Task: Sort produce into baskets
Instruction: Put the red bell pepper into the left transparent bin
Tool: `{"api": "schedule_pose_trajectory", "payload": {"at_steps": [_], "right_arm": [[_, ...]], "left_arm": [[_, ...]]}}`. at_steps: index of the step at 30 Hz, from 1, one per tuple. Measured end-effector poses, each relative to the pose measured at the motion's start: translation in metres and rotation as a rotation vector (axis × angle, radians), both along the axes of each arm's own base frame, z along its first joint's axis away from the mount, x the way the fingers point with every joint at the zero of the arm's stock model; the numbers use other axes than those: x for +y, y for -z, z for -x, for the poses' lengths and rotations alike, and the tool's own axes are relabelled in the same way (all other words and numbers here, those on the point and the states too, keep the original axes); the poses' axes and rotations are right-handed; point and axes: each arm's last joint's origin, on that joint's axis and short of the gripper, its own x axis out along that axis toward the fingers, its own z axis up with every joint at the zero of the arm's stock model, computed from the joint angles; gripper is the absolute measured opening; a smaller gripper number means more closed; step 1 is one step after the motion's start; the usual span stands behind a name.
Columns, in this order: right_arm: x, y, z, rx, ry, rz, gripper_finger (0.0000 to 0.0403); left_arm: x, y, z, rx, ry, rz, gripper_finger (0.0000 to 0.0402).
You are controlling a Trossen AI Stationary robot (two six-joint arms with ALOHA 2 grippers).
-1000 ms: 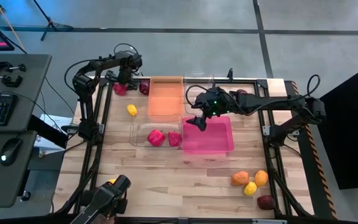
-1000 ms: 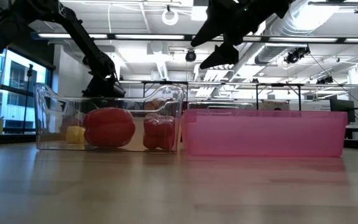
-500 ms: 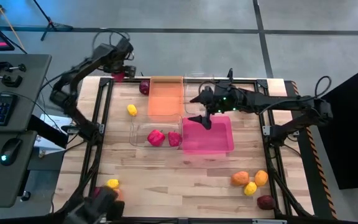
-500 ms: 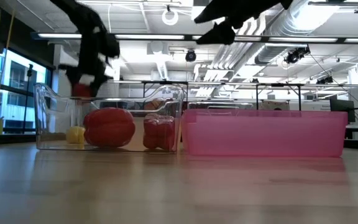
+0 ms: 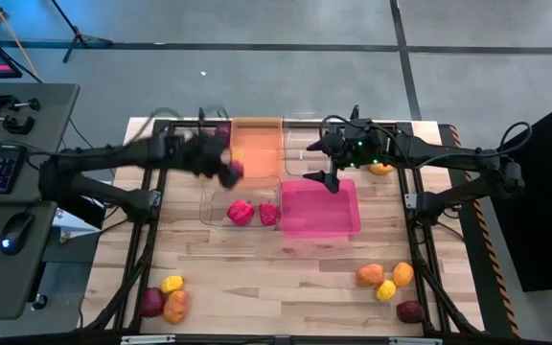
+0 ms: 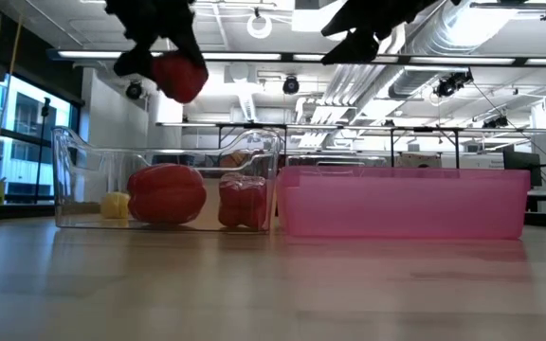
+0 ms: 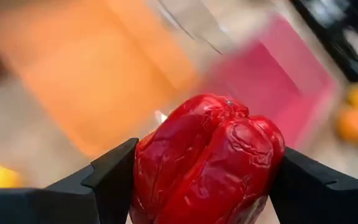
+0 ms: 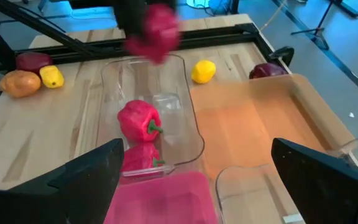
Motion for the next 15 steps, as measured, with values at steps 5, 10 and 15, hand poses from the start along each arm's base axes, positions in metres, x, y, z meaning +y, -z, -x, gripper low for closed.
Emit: {"api": "schedule_pose_trajectory", "payload": {"at_steps": [5,10,15], "right_arm": [[-0.002,0.0,0.0,0.002,0.008,0.001,0.0399],[-0.002,-0.002,-0.001,-0.019,0.023,0.015,0.0399],[-0.002,-0.003,-0.001,-0.032,0.025,0.015,0.0399]], "left_arm": [[-0.045,0.009,-0.005,0.002,0.12,0.034,0.0295],[-0.054,0.011,-0.001,0.053,0.064,-0.147,0.0309],[-0.043,0.017,0.008,0.151,-0.044,-0.115,0.0313]]}}
